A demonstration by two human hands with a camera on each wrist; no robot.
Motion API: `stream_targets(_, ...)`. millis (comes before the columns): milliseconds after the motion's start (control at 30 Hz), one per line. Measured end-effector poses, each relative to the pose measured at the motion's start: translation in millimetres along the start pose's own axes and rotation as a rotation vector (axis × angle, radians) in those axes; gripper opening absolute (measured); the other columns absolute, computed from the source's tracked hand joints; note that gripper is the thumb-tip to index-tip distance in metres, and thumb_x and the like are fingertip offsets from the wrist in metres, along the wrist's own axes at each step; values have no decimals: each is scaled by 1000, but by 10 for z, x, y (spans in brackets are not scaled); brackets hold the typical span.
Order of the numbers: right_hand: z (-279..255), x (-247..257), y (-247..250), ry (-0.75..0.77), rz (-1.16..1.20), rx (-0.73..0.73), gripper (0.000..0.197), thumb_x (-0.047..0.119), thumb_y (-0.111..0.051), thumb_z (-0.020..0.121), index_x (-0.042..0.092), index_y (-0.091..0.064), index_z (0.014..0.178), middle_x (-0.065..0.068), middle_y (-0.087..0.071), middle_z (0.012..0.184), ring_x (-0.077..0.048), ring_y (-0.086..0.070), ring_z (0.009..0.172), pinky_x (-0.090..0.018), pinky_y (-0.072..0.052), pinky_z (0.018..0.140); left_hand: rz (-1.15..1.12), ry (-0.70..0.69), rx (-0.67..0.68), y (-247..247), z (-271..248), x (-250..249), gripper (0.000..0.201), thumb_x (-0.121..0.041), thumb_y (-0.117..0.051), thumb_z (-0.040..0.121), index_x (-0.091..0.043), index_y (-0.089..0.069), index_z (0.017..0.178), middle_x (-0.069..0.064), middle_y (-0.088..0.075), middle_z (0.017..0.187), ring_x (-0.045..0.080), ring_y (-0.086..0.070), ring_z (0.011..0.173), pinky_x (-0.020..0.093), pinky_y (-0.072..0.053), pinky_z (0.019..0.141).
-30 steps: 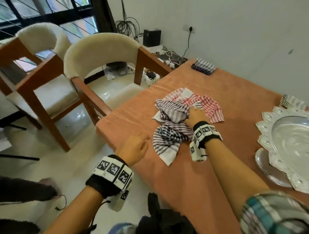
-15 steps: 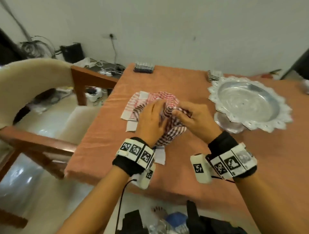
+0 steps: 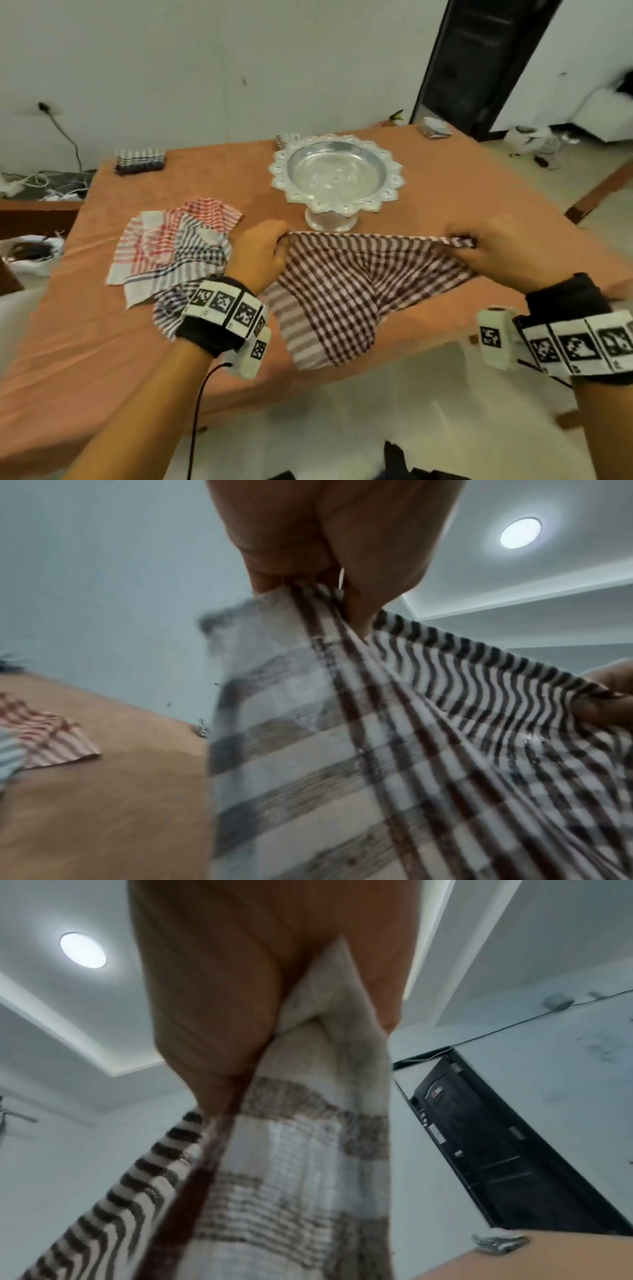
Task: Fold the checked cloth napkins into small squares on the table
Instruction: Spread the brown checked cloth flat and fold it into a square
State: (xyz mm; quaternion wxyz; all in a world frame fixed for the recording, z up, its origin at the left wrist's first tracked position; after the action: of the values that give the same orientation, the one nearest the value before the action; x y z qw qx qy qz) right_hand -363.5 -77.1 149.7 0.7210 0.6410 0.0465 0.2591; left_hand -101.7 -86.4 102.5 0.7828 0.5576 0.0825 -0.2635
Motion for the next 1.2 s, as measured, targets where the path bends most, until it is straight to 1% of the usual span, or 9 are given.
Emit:
stream_targets(133, -204, -982, 442, -144, -69, -158, 12, -3, -58, 85, 0, -65, 76, -19, -63, 62, -29, -51, 51, -23, -35, 50, -30, -4, -22, -309, 451, -526, 15, -9, -52, 89, 0, -64, 88, 15, -65, 85, 31, -60, 77, 39, -47, 69)
stream_targets(267, -342, -2103, 807, -285, -117, -270, 14, 6, -55, 90, 1, -67, 95, -19, -66, 74, -27, -54, 57, -28, -29, 49, -67, -1, -73, -651, 1167, -1163, 11, -3, -53, 90, 2, -63, 91, 15, -61, 89, 24, -54, 82, 27, -37, 73)
stream_targets(433, -409, -3215, 1338, -454, 59, -418, 16, 8, -47, 93, 7, -62, 86, -12, -60, 73, -29, -53, 64, -35, -39, 57, -10, 13, -79, -1040, 2016, -1704, 14, 0, -49, 89, 4, -61, 96, 19, -57, 100, 32, -53, 93, 30, -36, 76)
stream_targets(567, -197, -3899, 1345, -661, 633, -430, 20, 11, -42, 96, 5, -61, 89, -18, -62, 77, -20, -60, 42, -24, -44, 35, -5, 112, -81, -1180, 2681, -1896, 20, -9, -49, 92, 5, -63, 90, 19, -58, 91, 33, -55, 92, 32, -35, 71)
stream_targets(667, 240, -4191, 1146, -741, 1193, -365, 19, 11, -42, 98, 4, -58, 107, -15, -67, 97, -30, -71, 78, -27, -59, 54, -157, 282, -4, -1418, 3252, -1822, 18, -9, -50, 92, -3, -65, 85, 7, -59, 67, 23, -59, 65, 25, -38, 58)
stream_targets(733, 627, -4421, 1131, -725, 1346, -417, 20, 6, -40, 98, 2, -57, 108, -16, -65, 104, -31, -69, 90, -31, -60, 69, -316, 388, -16, -1571, 3653, -1691, 20, -7, -50, 90, -4, -60, 73, 6, -55, 49, 23, -56, 54, 26, -41, 52)
stream_targets(800, 1054, -4651, 1157, -707, 1395, -485, 19, 2, -39, 97, 2, -58, 97, -16, -62, 102, -28, -65, 90, -33, -57, 78, -295, 420, -32, -1605, 4051, -1655, 19, -6, -50, 88, -4, -57, 71, 13, -54, 61, 25, -53, 67, 32, -40, 60)
stream_targets(1033, 2227, -5042, 1838, -550, 1243, -636, 27, -1, -40, 93, 13, -58, 80, -6, -58, 83, -17, -56, 76, -31, -49, 76, -217, 318, -244, -1067, 5136, -1785, 21, -10, -53, 89, 4, -64, 99, 27, -64, 101, 37, -59, 97, 34, -41, 73)
stream_targets(1200, 2295, -5016, 2211, -365, 1105, -718, 28, 4, -42, 93, 19, -60, 77, -3, -64, 87, -18, -62, 85, -32, -52, 79, -239, 160, -474, -575, 5012, -1931, 22, -15, -56, 90, 0, -65, 102, 21, -67, 104, 32, -61, 98, 34, -45, 78)
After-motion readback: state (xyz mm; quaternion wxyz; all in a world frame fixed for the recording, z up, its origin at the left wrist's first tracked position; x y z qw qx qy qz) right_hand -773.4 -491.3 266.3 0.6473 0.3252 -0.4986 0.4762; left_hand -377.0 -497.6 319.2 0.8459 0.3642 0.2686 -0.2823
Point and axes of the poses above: each hand's wrist, its own z-axis towards the middle knuckle, its own y-axis out of the back of the hand, x = y × z, the point moved 9 cm from there along z, towards the middle knuckle
